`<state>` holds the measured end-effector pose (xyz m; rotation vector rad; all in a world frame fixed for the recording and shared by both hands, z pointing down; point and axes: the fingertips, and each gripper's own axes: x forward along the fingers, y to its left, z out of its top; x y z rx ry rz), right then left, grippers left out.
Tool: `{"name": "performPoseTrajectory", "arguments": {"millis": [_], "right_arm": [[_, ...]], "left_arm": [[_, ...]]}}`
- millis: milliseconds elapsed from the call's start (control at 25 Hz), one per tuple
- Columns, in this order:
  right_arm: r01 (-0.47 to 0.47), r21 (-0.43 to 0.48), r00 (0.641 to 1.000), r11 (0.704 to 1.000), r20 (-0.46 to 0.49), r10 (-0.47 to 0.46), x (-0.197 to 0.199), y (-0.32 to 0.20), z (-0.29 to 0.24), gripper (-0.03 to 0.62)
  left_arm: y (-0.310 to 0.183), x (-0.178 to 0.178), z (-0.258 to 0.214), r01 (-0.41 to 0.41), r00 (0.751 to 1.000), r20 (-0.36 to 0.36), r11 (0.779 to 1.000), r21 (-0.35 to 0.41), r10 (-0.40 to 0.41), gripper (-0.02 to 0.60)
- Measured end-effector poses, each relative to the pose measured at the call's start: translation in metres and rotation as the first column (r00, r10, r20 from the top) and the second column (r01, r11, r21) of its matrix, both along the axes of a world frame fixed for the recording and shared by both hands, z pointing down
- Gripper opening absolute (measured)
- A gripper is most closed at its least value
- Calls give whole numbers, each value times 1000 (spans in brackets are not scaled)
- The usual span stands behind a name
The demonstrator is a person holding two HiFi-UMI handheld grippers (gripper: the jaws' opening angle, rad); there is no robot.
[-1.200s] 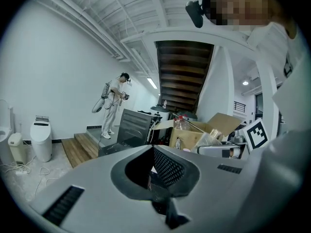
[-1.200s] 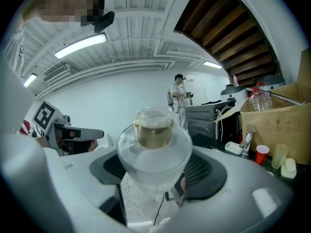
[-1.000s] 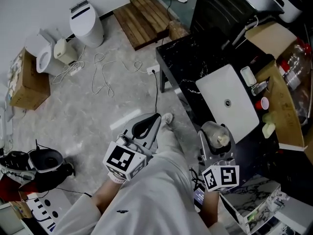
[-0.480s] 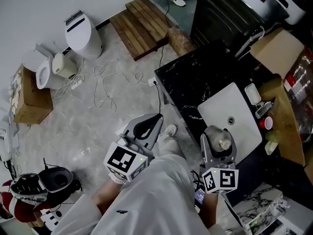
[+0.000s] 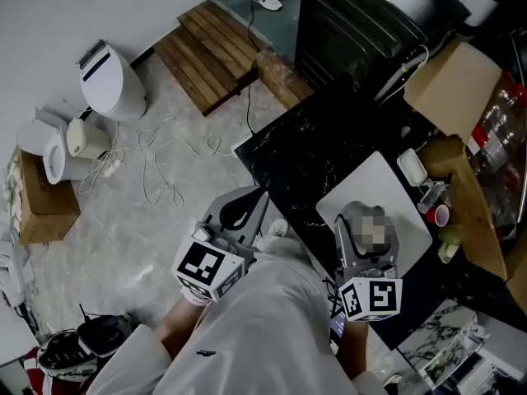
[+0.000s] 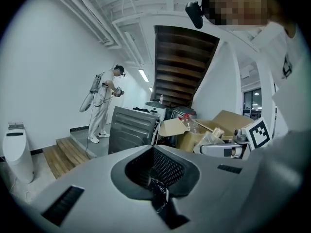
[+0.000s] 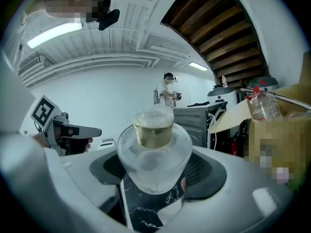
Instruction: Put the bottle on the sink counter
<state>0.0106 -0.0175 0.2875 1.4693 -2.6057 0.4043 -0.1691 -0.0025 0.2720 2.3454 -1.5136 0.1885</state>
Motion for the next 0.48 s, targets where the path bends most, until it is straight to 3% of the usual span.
{"name": "performPoseTrajectory", "arguments": {"millis": [480], "right_arm": [[-65, 30, 997, 997, -25, 66, 10, -41, -14, 344]], "left_arm": [[-53, 28, -11, -127, 992, 26, 992, 7, 126, 8]]}}
